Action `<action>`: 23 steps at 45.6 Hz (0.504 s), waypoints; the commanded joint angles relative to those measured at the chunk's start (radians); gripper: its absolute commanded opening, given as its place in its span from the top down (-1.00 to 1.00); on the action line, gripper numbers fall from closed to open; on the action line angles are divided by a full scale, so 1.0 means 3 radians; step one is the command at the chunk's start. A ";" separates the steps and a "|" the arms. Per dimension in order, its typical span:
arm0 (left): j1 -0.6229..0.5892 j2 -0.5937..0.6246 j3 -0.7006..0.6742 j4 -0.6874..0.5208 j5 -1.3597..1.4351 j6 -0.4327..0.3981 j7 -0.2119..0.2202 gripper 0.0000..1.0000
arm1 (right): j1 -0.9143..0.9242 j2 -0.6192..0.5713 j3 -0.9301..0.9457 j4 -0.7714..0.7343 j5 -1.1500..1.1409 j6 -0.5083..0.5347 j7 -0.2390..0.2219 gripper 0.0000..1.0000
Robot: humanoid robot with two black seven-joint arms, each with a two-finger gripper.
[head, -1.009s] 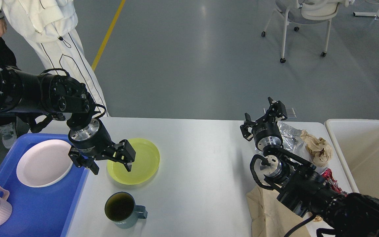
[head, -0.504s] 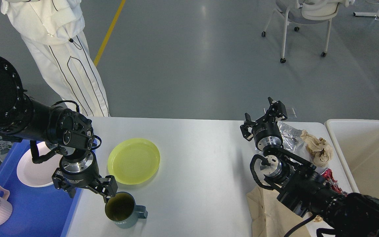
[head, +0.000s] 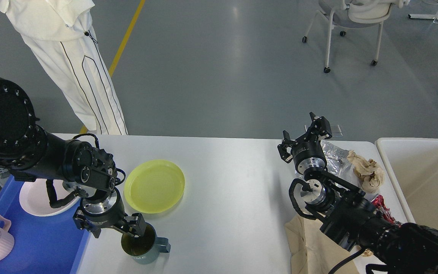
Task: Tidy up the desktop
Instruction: 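Lower the left gripper onto the dark mug and grasp it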
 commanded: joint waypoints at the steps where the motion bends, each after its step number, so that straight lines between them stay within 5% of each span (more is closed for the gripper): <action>1: 0.0101 0.0000 -0.0025 0.0000 -0.0002 0.0166 0.0077 -0.90 | 0.0000 -0.0002 0.0000 0.0005 -0.0002 0.0000 0.0000 -1.00; 23: 0.0408 0.0000 -0.0189 -0.0015 -0.0018 0.0646 0.0124 -0.76 | 0.0000 0.0003 -0.0005 0.0000 -0.0002 0.0000 0.0000 -1.00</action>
